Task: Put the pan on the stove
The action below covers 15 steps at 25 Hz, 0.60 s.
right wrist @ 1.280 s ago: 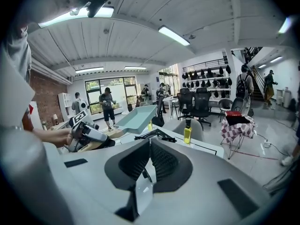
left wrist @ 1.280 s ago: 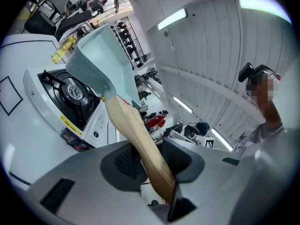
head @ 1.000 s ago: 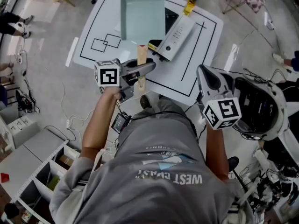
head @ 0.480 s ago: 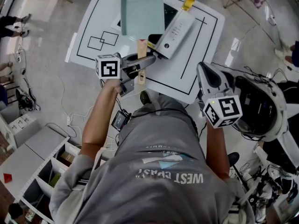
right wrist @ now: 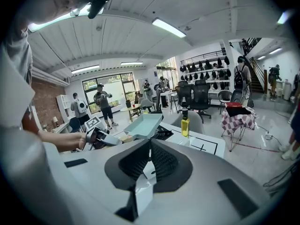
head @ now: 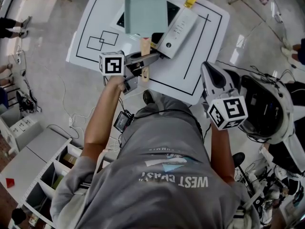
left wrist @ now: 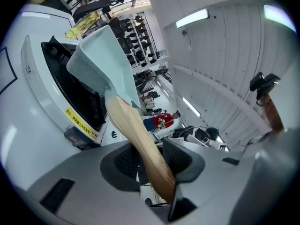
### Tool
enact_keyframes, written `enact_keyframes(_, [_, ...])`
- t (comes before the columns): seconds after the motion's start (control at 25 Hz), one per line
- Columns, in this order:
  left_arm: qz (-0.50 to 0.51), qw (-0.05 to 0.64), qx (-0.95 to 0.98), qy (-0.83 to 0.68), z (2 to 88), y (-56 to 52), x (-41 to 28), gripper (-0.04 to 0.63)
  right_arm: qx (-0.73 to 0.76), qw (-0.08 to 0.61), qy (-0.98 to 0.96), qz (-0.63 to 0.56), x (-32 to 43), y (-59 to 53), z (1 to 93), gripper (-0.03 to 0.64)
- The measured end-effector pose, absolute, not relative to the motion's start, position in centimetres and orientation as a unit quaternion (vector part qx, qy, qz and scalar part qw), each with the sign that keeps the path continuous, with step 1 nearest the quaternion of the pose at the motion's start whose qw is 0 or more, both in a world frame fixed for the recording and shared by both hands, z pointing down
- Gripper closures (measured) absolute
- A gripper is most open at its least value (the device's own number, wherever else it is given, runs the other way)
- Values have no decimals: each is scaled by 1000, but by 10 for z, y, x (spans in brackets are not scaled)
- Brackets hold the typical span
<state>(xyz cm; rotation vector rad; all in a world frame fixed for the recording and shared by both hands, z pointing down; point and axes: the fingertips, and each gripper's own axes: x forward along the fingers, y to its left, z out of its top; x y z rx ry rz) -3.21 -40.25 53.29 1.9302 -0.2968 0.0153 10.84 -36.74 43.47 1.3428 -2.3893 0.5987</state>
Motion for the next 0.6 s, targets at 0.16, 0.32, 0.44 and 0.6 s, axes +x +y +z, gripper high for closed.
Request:
enact_keyframes(0.16, [3,559,821,-117,535,-406,-28,457,472,168,-839,212,108,-369,436,595])
enact_keyframes(0.32, [7,573,811,-123,548,-410,-28,457,471,169,-839,216,109,-371,438,595])
enact_keyframes(0.44, [0,578,807,-118,550,-411,-25,457,469,169,-839,217,109,-371,439,595])
enact_keyframes(0.6, [4,567,815,-119,552,-416,-25,456,466,168,-841,218,109,-372,437,595])
